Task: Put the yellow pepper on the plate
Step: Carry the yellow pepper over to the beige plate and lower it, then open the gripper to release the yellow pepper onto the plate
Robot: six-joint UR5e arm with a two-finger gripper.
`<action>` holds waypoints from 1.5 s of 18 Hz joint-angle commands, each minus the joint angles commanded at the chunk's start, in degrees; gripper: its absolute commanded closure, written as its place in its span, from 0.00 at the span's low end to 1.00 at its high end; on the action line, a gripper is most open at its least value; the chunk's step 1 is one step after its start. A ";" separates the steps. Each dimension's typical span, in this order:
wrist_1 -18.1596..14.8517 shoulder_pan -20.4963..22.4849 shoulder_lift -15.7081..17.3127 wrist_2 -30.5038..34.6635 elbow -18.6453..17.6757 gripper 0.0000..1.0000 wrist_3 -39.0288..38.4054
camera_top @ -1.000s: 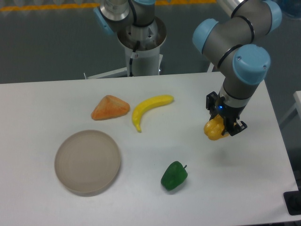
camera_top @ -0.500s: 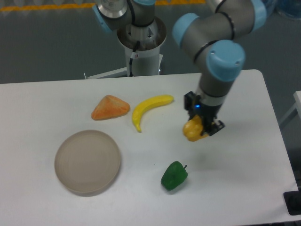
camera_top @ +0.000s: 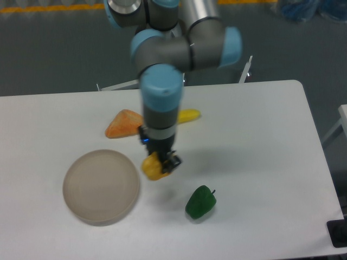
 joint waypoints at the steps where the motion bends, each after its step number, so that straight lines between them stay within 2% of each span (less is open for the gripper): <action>1: 0.09 -2.63 -0.88 -0.70 -0.09 0.90 -1.15; 3: 0.09 -4.93 -2.55 -2.72 -0.09 0.90 -4.39; 6: 0.79 -6.43 -5.10 -2.72 0.00 0.89 -4.94; 10: 0.88 -6.96 -5.63 -2.72 -1.32 0.84 -4.94; 12: 0.88 -6.96 -6.16 -2.72 -1.32 0.72 -4.94; 14: 1.23 -6.96 -6.34 -2.72 -1.32 0.46 -4.50; 16: 3.33 -6.96 -6.34 -2.29 -1.41 0.00 -4.85; 22: 3.52 -6.44 -4.58 -1.93 -0.79 0.00 -4.67; 25: 3.69 -2.23 -0.47 -1.76 -0.35 0.00 -4.24; 27: 3.52 0.49 2.00 2.70 0.09 0.00 -3.54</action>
